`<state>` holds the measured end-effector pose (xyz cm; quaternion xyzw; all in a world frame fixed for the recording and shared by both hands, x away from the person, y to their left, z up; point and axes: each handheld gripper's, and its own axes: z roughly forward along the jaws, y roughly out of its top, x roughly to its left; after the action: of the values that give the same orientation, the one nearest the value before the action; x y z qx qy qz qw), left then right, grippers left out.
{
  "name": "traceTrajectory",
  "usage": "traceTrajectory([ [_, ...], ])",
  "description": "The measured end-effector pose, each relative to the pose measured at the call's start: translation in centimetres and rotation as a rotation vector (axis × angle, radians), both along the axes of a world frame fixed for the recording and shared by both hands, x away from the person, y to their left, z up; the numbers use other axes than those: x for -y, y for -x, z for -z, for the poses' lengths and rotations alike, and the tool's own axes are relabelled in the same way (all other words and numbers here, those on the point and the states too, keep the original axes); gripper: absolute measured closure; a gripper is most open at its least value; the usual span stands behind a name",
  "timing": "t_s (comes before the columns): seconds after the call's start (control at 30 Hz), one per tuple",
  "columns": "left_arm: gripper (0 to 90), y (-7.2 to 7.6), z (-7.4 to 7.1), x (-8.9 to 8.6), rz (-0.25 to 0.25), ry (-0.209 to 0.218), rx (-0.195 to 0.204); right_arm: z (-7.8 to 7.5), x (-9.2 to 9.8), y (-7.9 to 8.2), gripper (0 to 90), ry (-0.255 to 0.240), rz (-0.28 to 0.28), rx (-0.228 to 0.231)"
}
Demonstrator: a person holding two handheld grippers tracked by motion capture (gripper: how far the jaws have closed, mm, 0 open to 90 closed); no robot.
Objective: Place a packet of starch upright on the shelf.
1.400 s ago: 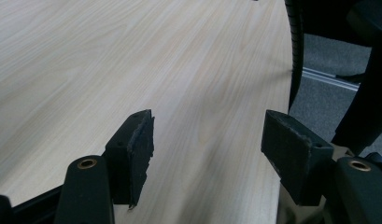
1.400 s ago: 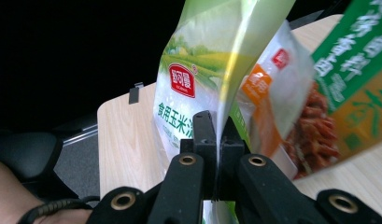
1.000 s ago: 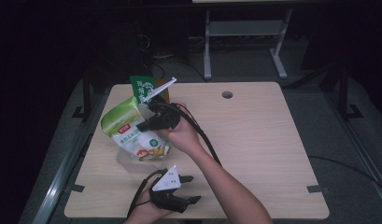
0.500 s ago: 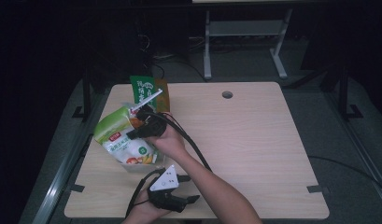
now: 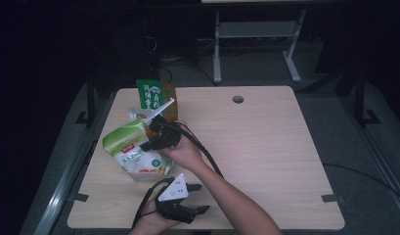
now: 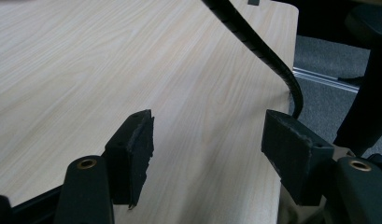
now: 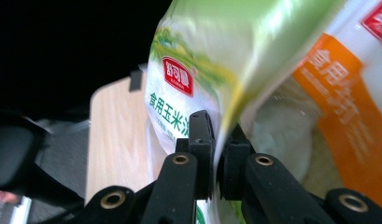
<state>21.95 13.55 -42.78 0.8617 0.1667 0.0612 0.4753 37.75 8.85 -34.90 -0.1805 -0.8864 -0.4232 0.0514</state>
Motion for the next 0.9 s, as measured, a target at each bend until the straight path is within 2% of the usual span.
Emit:
traceTrajectory([
  [0.3, 34.1, 0.1, 0.0, 0.1, 0.0, -0.006, 0.004, 0.3, 0.8, 0.5, 87.4, 0.028, -0.012, 0.017],
  [0.4, 34.1, 0.0, 0.1, 0.1, 0.0, -0.007, 0.004, 0.8, 1.2, 0.6, 87.8, 0.041, -0.015, 0.01],
  [0.57, 34.1, 0.0, 0.1, 0.2, 0.006, -0.014, 0.006, 1.4, 1.9, 0.5, 87.5, 0.031, -0.007, -0.017],
  [0.67, 34.1, 0.0, 0.2, 0.3, 0.003, -0.015, 0.001, 1.4, 2.1, 0.4, 83.2, 0.038, -0.011, -0.028],
  [0.8, 34.1, -0.1, 0.3, 0.2, -0.005, -0.021, -0.009, 0.9, 2.5, 0.3, 78.3, 0.017, -0.01, -0.032],
  [0.9, 34.1, -0.3, 0.3, 0.3, -0.008, -0.02, -0.007, 0.5, 2.9, 0.2, 78.9, -0.013, -0.013, -0.025],
])
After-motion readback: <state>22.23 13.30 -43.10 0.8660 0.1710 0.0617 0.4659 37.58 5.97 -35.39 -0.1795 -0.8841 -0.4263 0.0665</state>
